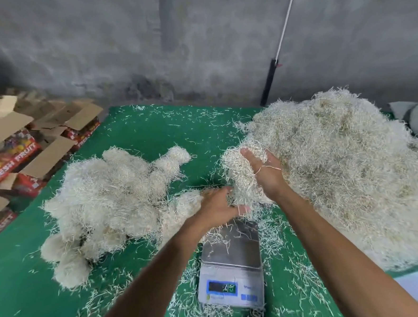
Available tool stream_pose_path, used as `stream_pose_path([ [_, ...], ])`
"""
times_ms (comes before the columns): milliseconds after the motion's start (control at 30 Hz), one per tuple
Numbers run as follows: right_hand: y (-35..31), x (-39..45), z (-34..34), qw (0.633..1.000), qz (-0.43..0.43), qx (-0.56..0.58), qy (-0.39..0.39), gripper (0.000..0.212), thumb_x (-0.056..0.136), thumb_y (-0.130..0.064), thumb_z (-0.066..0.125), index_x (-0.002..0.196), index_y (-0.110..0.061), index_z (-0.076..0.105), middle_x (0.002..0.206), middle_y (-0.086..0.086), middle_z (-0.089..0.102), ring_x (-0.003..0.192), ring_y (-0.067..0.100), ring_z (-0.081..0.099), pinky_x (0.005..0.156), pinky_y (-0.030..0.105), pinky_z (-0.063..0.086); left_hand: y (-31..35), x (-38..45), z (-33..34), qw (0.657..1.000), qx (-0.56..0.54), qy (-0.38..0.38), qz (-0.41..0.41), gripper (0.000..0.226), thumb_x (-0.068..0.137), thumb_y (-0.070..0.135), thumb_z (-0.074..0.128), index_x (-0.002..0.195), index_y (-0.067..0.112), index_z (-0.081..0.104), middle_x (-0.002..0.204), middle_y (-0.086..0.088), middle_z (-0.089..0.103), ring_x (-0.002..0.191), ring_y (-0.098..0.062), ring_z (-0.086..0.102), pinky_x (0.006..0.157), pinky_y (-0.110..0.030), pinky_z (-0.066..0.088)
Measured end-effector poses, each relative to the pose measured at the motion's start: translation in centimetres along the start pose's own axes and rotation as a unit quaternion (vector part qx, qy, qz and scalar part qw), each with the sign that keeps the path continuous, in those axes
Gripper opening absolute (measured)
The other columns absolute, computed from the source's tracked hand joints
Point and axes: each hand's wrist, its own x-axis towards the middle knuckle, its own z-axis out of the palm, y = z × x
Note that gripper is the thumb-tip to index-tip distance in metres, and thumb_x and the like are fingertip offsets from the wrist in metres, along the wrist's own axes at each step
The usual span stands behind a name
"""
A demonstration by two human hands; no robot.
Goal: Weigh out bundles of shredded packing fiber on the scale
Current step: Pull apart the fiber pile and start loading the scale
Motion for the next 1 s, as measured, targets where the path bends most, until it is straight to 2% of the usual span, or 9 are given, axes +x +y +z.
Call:
stream_pose_path([
  [200, -3.0, -0.8, 1.1, 1.000, -0.011, 0.010, 0.003, 0.125, 0.068, -0.077, 0.080, 0.162, -0.035, 0.010, 0.164, 0.008, 0.031, 0.127, 0.021, 0.046, 0.106, 0.043, 0.039, -1.4, -1.3, 2.4, 0.998, 0.022, 0.022, 0.052, 0.022, 0.106, 0.027, 0.045, 0.096, 0.015, 0.060, 0.094, -0.004, 0.060, 0.070, -0.013, 0.059, 0.074, -0.042, 0.061],
  [300, -6.0, -0.6, 0.8, 0.999, -0.038, 0.035, 0.007, 0.128, 0.065, -0.077, 0.082, 0.162, -0.037, 0.010, 0.163, 0.006, 0.033, 0.118, 0.016, 0.044, 0.102, 0.043, 0.038, -4.7, -2.5, 3.7, 0.993, 0.117, 0.026, 0.017, 0.014, 0.105, 0.012, 0.042, 0.102, 0.009, 0.056, 0.082, 0.006, 0.056, 0.059, -0.011, 0.052, 0.058, -0.032, 0.056],
  [467, -9.1, -0.5, 0.2, 0.996, -0.091, 0.005, 0.021, 0.130, 0.060, -0.083, 0.080, 0.162, -0.037, 0.014, 0.165, 0.006, 0.030, 0.126, 0.017, 0.044, 0.106, 0.043, 0.038, -9.9, -4.3, 4.5, 0.982, 0.081, 0.082, -0.148, 0.024, 0.107, 0.011, 0.035, 0.118, 0.001, 0.054, 0.082, 0.000, 0.059, 0.062, -0.006, 0.056, 0.053, -0.018, 0.052],
  [600, -6.2, -0.9, 0.0, 0.986, -0.122, -0.102, -0.043, 0.125, 0.066, -0.079, 0.081, 0.163, -0.029, 0.020, 0.169, 0.012, 0.024, 0.142, 0.033, 0.047, 0.107, 0.049, 0.051, -12.6, -5.7, 3.0, 0.969, 0.080, 0.071, -0.223, 0.027, 0.103, 0.017, 0.045, 0.124, 0.003, 0.052, 0.104, -0.007, 0.062, 0.088, -0.017, 0.062, 0.082, -0.034, 0.058],
  [667, -3.3, -1.5, 0.4, 0.969, -0.102, -0.203, -0.101, 0.125, 0.069, -0.078, 0.078, 0.164, -0.021, 0.018, 0.169, 0.016, 0.020, 0.146, 0.038, 0.041, 0.103, 0.043, 0.054, -12.7, -6.0, 1.9, 0.971, 0.077, 0.041, -0.222, 0.034, 0.099, 0.017, 0.053, 0.129, 0.002, 0.049, 0.111, -0.009, 0.059, 0.099, -0.021, 0.060, 0.084, -0.033, 0.056],
  [733, 0.2, -2.2, 0.9, 0.930, -0.069, -0.334, -0.136, 0.121, 0.073, -0.081, 0.071, 0.161, -0.013, 0.024, 0.168, 0.020, 0.022, 0.146, 0.038, 0.040, 0.112, 0.052, 0.045, -12.2, -5.9, 0.7, 0.976, 0.074, 0.032, -0.204, 0.036, 0.097, 0.013, 0.057, 0.130, 0.001, 0.049, 0.112, -0.009, 0.056, 0.099, -0.020, 0.057, 0.069, -0.022, 0.050],
  [833, 5.1, -3.5, 1.6, 0.894, -0.017, -0.413, -0.172, 0.091, 0.079, -0.081, 0.063, 0.138, -0.013, 0.052, 0.165, 0.023, 0.027, 0.136, 0.030, 0.051, 0.115, 0.053, 0.042, -10.8, -5.8, -0.8, 0.981, 0.084, 0.045, -0.169, 0.033, 0.094, 0.009, 0.061, 0.125, 0.002, 0.052, 0.114, -0.012, 0.059, 0.099, -0.022, 0.060, 0.074, -0.026, 0.052],
  [933, 7.5, -4.7, 1.6, 0.900, 0.079, -0.373, -0.213, 0.111, 0.079, -0.076, 0.067, 0.161, -0.016, 0.024, 0.164, 0.022, 0.032, 0.144, 0.040, 0.043, 0.117, 0.055, 0.038, -9.1, -6.3, -1.6, 0.982, 0.116, 0.071, -0.129, 0.031, 0.091, 0.005, 0.060, 0.121, 0.003, 0.058, 0.114, -0.013, 0.061, 0.098, -0.023, 0.061, 0.079, -0.032, 0.054],
  [1000, 7.8, -4.8, 1.2, 0.911, 0.079, -0.350, -0.203, 0.106, 0.083, -0.072, 0.067, 0.162, -0.017, 0.023, 0.162, 0.022, 0.035, 0.142, 0.042, 0.045, 0.114, 0.055, 0.039, -8.2, -6.4, -1.6, 0.983, 0.127, 0.093, -0.089, 0.030, 0.093, 0.008, 0.060, 0.122, 0.004, 0.060, 0.117, -0.011, 0.063, 0.100, -0.023, 0.062, 0.087, -0.037, 0.054],
])
